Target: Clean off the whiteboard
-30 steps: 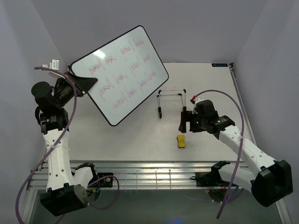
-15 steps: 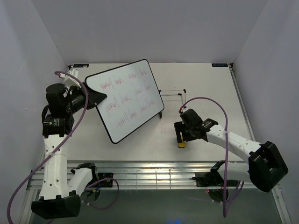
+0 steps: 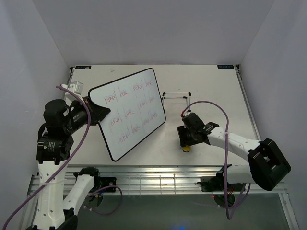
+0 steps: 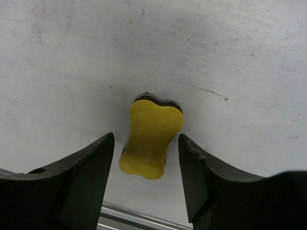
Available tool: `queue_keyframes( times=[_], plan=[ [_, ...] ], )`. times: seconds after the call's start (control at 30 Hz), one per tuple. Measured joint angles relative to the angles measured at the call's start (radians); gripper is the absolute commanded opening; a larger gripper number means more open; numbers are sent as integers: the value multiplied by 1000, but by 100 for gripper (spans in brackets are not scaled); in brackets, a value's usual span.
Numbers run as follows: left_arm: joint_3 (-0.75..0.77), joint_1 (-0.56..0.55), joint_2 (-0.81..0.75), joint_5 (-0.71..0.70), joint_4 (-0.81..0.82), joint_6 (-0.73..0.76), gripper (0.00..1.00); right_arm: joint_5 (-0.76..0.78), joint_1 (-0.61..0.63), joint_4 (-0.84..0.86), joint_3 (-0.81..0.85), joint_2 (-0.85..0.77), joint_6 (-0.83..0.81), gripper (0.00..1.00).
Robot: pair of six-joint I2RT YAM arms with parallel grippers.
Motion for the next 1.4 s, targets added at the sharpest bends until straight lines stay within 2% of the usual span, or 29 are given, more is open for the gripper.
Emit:
queue_keyframes(
  times=[0.4,1.03,1.17,1.4],
  plan=[
    [0,-27,0,18,-54,6,0,13,19,20,-6,30,16,45],
    [0,-77,7,80,-78,35,0,38,26,29,-14,27,21,43],
    [-4,-80,9,79,-87,39,0,39,26,38,-20,24,21,38],
    [-32,-86,17,92,-89,43,0,74,28,12,-40,-38,20,38]
  ],
)
